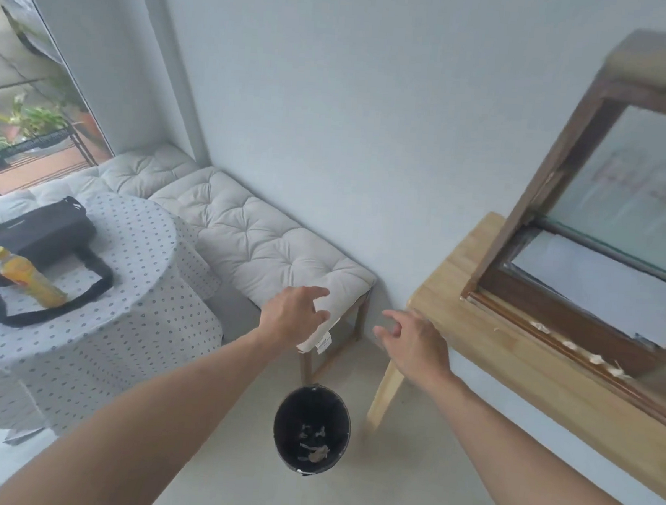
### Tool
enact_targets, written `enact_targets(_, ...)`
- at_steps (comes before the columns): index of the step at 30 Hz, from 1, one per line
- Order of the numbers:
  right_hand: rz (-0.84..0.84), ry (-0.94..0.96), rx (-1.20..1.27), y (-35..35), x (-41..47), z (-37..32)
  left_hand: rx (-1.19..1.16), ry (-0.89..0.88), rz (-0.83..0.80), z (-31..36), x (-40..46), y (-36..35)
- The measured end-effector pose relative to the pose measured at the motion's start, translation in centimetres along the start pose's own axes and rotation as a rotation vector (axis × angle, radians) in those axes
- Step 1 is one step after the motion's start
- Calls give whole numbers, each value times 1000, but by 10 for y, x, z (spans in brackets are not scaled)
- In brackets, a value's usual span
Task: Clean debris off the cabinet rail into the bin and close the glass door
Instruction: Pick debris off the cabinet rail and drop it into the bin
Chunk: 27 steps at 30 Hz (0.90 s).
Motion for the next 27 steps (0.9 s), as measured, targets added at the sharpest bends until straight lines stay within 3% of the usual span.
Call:
enact_targets(15,293,-225,-17,127,-42,70,28,-352,-46,170,16,-15)
enact_targets(27,387,-372,-15,181,-78,139,70,-572,-85,284,11,-60)
Point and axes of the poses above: each hand's wrist, its own x-axis towards the middle knuckle, its own y-axis out of the back of the hand, z = x × y, the point moved 2 cm from there along x, towards the middle knuckle, and after that the axes turned 1 degree about y, right-handed, at the moved point
